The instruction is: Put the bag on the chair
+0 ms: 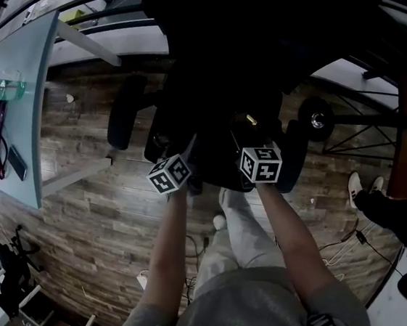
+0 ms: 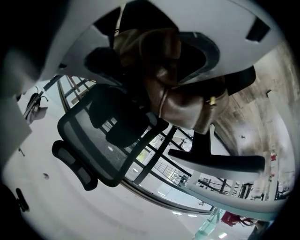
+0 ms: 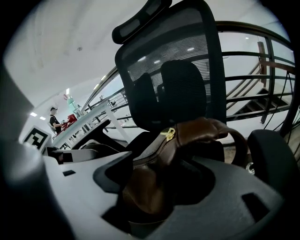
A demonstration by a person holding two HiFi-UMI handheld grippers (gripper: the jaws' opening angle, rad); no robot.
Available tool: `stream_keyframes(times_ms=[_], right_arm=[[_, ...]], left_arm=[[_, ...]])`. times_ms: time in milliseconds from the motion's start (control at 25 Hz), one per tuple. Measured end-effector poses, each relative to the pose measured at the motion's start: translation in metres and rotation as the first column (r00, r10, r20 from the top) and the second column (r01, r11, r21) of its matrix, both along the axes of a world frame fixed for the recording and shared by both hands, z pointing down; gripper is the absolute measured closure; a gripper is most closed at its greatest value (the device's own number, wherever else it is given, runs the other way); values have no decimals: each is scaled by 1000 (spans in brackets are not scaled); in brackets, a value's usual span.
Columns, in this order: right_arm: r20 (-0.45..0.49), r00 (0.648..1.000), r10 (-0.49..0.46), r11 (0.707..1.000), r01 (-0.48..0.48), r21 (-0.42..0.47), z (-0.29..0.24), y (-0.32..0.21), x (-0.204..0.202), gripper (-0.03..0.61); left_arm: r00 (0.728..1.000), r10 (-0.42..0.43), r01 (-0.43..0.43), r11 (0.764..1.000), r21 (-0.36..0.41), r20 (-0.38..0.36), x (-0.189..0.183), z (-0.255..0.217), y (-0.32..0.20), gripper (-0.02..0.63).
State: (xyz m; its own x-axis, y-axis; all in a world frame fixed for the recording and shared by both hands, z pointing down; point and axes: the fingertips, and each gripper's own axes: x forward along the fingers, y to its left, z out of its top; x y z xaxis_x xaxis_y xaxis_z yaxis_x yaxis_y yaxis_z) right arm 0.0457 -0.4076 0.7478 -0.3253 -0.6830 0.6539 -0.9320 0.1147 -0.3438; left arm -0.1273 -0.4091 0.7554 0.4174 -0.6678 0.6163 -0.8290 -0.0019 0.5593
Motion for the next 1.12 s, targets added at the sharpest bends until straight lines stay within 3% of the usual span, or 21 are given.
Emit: stream_keyframes(times_ms=[80,320,880,1120], right_arm=[[-14,1000,14,1000,-14,0,-3,5,3,337],[-31,999,33,999,-33,15,-23,32,9,334],[4,999,38,986,-38,162,-125,102,-8,336],[7,1000,-23,977,21,212,-172,142,-20,441]], left_arm=[[1000,-12,12,1000,-12,6,-3,-2,8,275],[1000,-28,28,1000,5,-14,-9,-23,38,273],[998,28,-19,991,134,-59,-10,-118,111,278],[999,22,-14,980,200,-37,-12,-159,153,418]])
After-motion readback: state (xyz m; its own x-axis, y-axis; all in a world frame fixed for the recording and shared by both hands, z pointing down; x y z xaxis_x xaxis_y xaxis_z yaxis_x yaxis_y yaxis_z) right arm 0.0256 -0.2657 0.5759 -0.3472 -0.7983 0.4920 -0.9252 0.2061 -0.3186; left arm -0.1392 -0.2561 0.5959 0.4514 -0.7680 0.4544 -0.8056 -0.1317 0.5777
